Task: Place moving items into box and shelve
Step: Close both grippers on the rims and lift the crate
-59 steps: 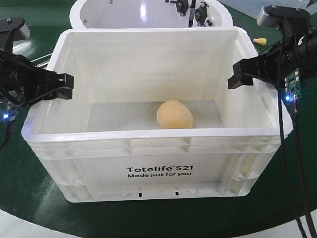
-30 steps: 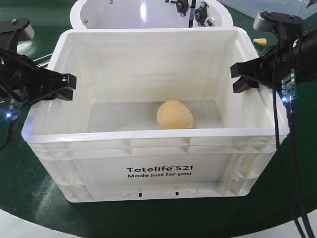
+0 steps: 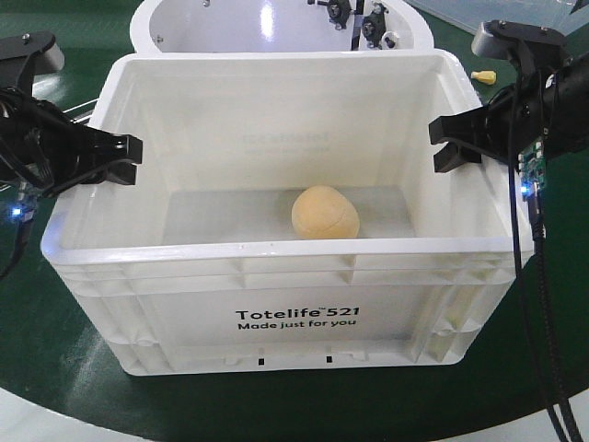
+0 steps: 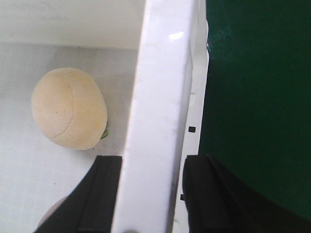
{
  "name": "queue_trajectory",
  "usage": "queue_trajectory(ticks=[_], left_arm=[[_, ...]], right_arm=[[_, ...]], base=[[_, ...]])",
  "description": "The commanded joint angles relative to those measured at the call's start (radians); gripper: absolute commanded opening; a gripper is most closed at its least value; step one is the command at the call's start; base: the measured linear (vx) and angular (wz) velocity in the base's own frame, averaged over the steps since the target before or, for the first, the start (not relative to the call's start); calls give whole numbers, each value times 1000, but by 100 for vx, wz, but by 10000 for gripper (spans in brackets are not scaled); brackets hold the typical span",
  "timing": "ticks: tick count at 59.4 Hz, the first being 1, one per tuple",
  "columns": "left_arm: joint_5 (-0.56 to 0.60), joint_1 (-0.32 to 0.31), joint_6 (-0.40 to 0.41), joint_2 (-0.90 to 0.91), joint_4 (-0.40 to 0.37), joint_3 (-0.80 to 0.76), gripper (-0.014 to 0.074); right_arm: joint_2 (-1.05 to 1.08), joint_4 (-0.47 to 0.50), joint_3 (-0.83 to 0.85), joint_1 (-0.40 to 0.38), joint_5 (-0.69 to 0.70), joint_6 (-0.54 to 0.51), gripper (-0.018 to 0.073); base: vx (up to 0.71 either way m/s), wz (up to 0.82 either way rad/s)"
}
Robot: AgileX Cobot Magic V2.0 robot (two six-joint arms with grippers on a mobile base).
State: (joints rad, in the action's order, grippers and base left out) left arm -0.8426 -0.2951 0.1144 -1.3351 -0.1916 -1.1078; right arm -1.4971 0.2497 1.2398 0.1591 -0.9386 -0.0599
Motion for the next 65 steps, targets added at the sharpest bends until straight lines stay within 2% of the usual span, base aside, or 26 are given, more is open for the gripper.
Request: queue_trajectory(ticks=[1,28,40,65], left_arm=[[88,-6,-5,23,-24,-46,-8],[16,-6,-21,102,-27,-172,-8],[10,-6,-21,169,-57,-171,-8],[13,-6,-21,269,-60,-171,-7]], right_arm=[[58,27,21,1,36,20,-6],[210,43,21,1,92,19,-6],[273,41,21,1,117,20,-6],[356,42,21,1,114,20,-6]], base=[[0,0],[0,0],[0,0],[0,0]])
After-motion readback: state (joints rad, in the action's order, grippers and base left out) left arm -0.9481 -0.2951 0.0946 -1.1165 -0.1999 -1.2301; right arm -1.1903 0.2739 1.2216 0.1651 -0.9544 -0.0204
